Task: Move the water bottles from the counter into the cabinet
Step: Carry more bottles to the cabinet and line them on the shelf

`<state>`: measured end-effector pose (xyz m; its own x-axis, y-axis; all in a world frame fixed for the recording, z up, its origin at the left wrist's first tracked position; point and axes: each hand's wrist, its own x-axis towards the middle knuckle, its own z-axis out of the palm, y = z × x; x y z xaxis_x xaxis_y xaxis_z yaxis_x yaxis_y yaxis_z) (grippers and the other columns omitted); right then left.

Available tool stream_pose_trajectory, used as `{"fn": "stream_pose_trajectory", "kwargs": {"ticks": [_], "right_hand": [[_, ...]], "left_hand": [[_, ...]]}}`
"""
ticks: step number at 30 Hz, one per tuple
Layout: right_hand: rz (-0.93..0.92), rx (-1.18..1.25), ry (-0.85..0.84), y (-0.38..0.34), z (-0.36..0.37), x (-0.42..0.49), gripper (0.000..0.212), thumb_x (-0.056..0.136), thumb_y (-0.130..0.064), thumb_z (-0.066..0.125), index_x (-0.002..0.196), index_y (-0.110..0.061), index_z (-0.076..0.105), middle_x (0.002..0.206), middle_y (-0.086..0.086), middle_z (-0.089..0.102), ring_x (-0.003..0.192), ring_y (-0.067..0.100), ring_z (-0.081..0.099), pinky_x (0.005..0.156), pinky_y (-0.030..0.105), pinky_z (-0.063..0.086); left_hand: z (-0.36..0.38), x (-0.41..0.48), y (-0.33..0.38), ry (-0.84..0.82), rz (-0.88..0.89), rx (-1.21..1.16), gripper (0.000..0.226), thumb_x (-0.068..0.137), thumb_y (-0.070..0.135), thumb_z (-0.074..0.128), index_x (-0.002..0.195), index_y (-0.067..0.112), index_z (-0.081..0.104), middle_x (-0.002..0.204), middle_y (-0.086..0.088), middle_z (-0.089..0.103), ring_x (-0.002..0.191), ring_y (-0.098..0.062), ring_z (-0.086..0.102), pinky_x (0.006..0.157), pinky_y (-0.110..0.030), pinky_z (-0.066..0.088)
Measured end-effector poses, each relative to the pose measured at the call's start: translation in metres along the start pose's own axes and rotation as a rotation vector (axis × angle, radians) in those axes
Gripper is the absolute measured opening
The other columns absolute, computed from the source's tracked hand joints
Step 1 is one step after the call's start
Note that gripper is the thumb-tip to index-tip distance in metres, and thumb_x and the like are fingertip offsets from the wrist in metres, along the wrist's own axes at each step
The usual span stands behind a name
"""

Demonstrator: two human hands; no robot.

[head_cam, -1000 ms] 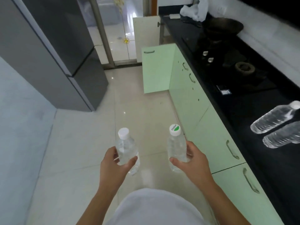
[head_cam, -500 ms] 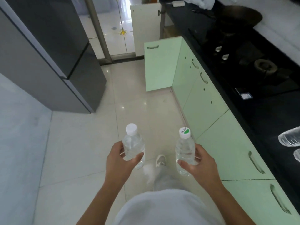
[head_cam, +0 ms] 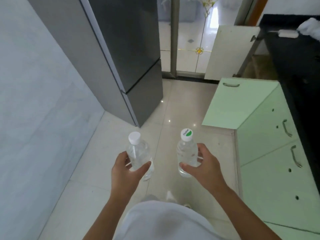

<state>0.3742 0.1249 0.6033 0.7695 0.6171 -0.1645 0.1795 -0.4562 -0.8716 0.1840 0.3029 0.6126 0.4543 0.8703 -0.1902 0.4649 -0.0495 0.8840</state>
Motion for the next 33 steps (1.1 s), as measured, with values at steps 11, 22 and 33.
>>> {"fn": "stream_pose_trajectory", "kwargs": {"ticks": [11, 22, 33], "right_hand": [[-0.022, -0.046, -0.008, -0.042, 0.024, 0.202, 0.053, 0.066, -0.039, 0.090, 0.101, -0.049, 0.051, 0.098, -0.033, 0.065, 0.091, -0.016, 0.062, 0.072, 0.006, 0.046], [0.193, 0.071, 0.281, -0.040, -0.027, 0.348, 0.057, 0.065, -0.037, 0.092, 0.111, -0.038, 0.059, 0.105, -0.019, 0.072, 0.092, -0.004, 0.069, 0.079, 0.023, 0.059], [0.125, 0.075, 0.228, -0.040, -0.095, 0.585, 0.059, 0.065, -0.035, 0.093, 0.111, -0.036, 0.057, 0.103, -0.021, 0.068, 0.096, 0.004, 0.069, 0.075, 0.016, 0.054]], "left_hand": [[0.028, 0.196, 0.041, 0.045, 0.028, 0.018, 0.045, 0.066, 0.029, 0.094, 0.098, 0.035, 0.062, 0.100, 0.009, 0.071, 0.092, -0.009, 0.071, 0.081, -0.030, 0.058], [0.130, 0.404, 0.138, -0.293, 0.243, 0.212, 0.055, 0.070, 0.052, 0.087, 0.112, 0.028, 0.061, 0.101, 0.013, 0.071, 0.090, -0.001, 0.069, 0.066, -0.007, 0.046], [0.250, 0.566, 0.232, -0.230, 0.217, 0.139, 0.059, 0.066, 0.050, 0.090, 0.113, 0.030, 0.060, 0.105, 0.012, 0.071, 0.094, -0.006, 0.071, 0.078, -0.023, 0.057]]}}
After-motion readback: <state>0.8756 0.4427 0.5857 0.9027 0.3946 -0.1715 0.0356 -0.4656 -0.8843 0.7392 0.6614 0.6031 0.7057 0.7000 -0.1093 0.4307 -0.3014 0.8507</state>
